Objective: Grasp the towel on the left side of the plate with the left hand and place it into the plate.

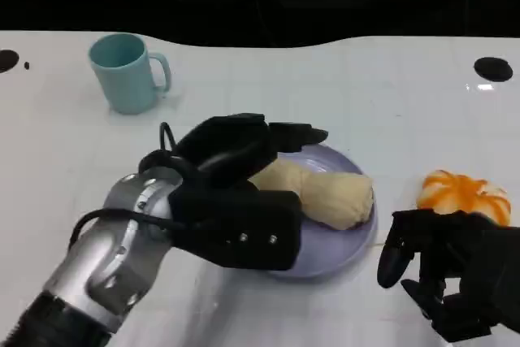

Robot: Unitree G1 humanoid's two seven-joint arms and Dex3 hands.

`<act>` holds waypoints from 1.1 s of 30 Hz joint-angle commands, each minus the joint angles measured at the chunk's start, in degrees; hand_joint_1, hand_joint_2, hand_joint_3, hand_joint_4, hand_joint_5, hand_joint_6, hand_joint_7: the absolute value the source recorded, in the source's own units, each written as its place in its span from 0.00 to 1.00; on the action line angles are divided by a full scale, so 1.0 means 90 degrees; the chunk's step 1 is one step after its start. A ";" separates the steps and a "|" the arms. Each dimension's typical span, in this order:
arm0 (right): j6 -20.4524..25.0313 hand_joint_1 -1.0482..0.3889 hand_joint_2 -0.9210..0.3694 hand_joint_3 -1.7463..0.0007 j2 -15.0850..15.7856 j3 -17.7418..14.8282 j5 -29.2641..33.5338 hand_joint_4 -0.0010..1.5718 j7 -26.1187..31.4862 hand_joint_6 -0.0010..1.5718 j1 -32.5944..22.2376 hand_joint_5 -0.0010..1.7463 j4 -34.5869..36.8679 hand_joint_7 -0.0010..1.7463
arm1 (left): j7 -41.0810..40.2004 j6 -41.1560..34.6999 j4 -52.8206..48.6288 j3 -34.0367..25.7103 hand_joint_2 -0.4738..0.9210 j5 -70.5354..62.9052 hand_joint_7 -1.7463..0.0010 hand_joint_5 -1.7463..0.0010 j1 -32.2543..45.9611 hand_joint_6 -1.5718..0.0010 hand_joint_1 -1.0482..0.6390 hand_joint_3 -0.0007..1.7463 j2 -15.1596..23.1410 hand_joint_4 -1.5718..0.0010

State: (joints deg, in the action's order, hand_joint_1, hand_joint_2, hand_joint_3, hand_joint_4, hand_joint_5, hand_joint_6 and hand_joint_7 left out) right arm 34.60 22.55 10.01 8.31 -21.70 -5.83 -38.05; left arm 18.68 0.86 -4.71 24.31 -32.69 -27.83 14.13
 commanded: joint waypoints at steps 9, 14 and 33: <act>-0.0016 0.73 0.27 0.38 0.0039 -0.0054 -0.0023 0.46 0.0020 0.44 -0.0004 1.00 -0.0063 0.83 | 0.1466 -0.1452 0.1530 -0.1681 1.00 0.2980 0.90 0.44 0.1012 0.42 0.47 0.12 0.0168 0.54; -0.0047 0.73 0.28 0.38 0.0028 -0.0053 -0.0033 0.46 0.0025 0.44 -0.0011 1.00 -0.0056 0.83 | 0.1285 -0.2622 0.2206 -0.2371 0.78 0.4261 0.42 0.22 0.1478 0.49 0.55 0.52 -0.0082 0.52; -0.0186 0.73 0.30 0.36 0.0081 -0.0167 -0.0108 0.46 -0.0036 0.45 0.0000 1.00 0.0041 0.83 | -0.0136 -0.6801 0.4976 -0.4391 0.72 0.7794 0.04 0.00 0.3126 0.56 0.56 0.78 -0.0275 0.48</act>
State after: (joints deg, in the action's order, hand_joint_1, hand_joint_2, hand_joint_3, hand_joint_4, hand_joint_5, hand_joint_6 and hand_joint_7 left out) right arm 33.90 22.48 9.67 8.08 -21.64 -5.54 -37.91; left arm 19.95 -57.76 38.67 -14.19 35.22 -1.16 11.89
